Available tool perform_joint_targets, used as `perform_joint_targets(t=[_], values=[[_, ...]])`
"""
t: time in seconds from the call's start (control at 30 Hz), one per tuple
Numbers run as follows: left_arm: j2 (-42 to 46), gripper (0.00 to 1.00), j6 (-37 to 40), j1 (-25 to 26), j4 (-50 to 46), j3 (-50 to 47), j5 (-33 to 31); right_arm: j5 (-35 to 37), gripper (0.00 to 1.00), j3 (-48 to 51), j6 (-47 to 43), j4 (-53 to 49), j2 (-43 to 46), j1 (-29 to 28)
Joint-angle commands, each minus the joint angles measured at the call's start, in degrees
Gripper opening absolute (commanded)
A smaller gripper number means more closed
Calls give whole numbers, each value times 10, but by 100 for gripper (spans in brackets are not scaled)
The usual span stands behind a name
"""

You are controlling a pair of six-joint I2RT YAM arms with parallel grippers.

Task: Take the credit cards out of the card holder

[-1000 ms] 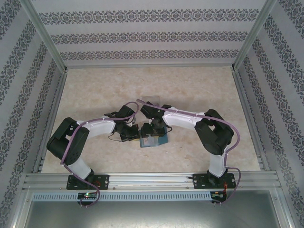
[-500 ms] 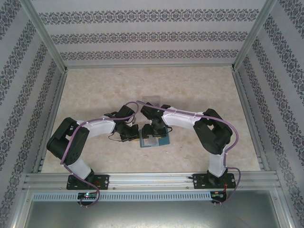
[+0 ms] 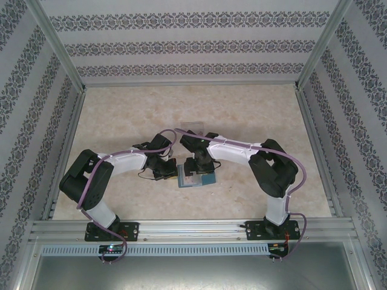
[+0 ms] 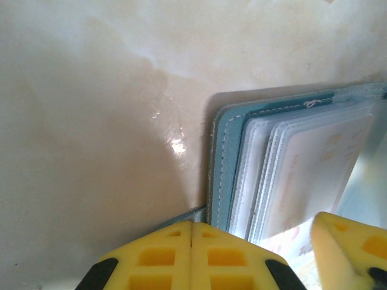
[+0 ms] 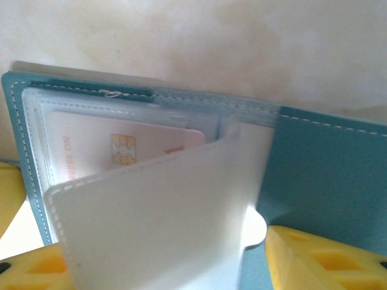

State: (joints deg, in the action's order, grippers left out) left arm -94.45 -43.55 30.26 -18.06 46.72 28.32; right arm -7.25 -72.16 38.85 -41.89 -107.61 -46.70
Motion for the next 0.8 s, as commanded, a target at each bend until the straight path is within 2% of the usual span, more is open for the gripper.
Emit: perform_joint_targets(t=[0.0,0.3,0.77], values=[[-6,3,5,-3,-8,0,-6,30,62,3,-8,-31,32,7],[-6,3,5,-3,-8,0,-6,29,50,24,-11,-31,62,25],[-8,3,5,-2,-4,-3,-4,37,6,38,-24,-34,75,37]])
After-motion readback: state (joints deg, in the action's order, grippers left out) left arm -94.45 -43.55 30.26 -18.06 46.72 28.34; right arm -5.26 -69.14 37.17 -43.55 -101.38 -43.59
